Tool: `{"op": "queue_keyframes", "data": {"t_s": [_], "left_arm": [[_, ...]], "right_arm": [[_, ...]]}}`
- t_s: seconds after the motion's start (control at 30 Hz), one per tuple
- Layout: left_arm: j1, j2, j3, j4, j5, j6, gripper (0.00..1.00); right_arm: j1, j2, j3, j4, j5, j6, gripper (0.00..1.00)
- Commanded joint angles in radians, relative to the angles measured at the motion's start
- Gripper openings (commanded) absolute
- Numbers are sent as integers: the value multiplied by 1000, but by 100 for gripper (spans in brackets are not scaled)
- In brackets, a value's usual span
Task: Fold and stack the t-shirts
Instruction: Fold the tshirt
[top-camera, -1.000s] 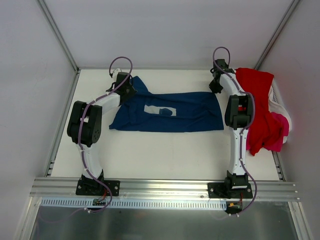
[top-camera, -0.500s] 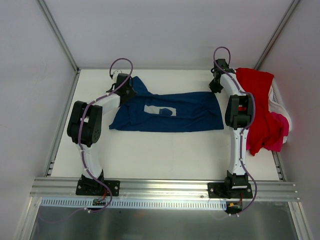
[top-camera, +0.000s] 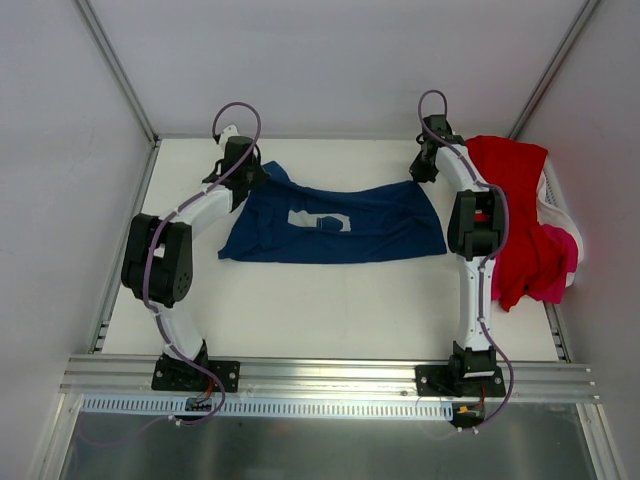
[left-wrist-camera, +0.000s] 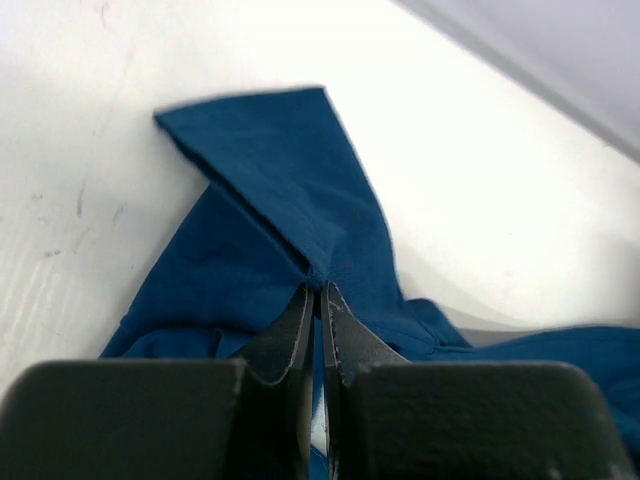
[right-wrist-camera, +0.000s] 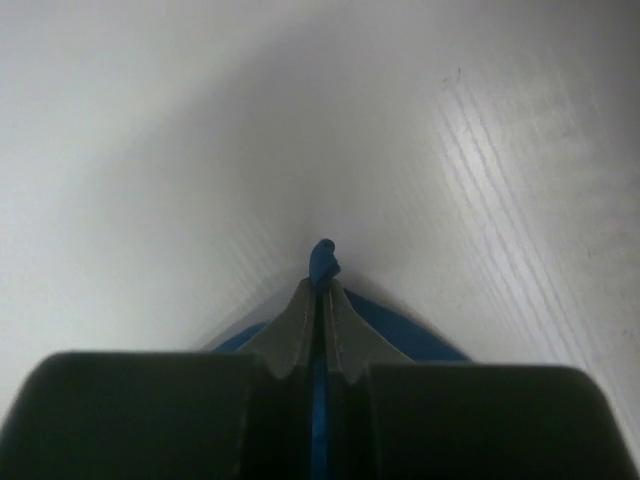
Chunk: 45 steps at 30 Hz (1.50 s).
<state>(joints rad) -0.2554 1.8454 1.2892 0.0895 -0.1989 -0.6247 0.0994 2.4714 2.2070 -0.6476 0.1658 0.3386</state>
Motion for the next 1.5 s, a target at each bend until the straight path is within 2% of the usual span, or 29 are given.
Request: {"op": "queue_keyframes", "data": {"t_s": [0.0,0.27,0.73,1.47], "left_arm": [[-2,-113,-2,13,-51,52,0],[-2,-204,-45,-4,-100,103,0],[-1,-271,-116,-23,-86,141,0],[-15,-517,-379,-128,-86,143,0]], "right_arm": [[17,-152,-26,2,-9,-46,1],[29,-282,-136,-20,103,-67,1],[26,-459,-377,-26,241,-52,0],[23,-640,-729,3,238,14,0]]}}
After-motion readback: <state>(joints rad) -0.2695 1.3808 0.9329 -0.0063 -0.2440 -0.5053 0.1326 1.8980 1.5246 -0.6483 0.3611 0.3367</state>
